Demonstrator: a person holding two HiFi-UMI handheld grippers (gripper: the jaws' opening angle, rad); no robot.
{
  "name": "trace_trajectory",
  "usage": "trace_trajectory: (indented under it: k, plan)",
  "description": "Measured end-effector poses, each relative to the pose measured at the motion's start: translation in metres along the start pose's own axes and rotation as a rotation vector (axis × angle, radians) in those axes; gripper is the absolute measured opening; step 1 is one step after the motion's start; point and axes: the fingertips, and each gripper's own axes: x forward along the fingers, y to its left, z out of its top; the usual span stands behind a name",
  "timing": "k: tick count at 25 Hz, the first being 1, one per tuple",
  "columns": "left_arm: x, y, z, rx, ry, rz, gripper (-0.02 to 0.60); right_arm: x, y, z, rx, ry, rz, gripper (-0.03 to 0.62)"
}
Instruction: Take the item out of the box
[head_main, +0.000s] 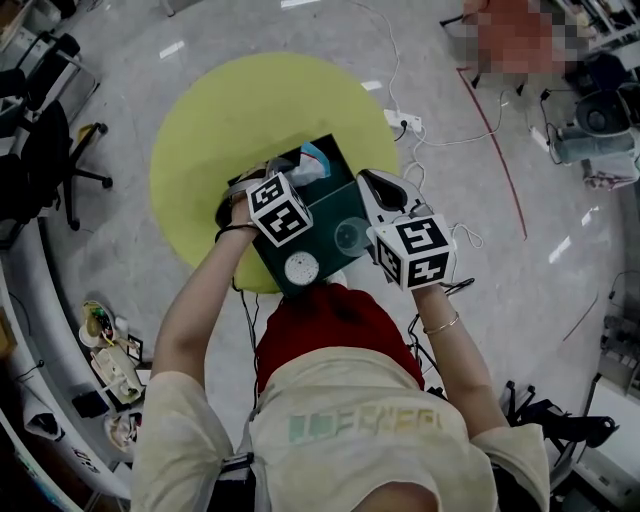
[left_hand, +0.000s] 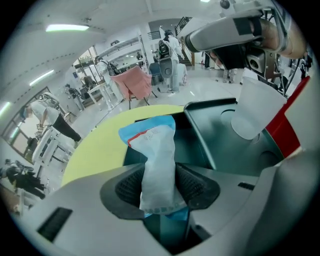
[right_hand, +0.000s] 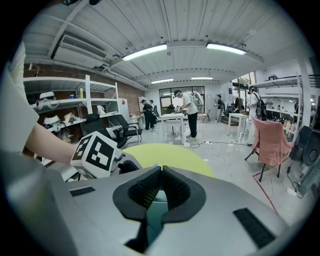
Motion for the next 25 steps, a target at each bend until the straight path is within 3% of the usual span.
trace_trajectory:
  k: [20,25]
  plan:
    - [-0.068,0.016,0.029,-0.162,-0.160,0.146,0.200,-0.023,0.012,0.009,-0.042,-0.049,0.043,0.037]
    - [-0.088,0.018,0.035,-0.169,-0.196,0.193,0.199,-0.030,0.016,0.015,-0.042,-0.070,0.051,0.037]
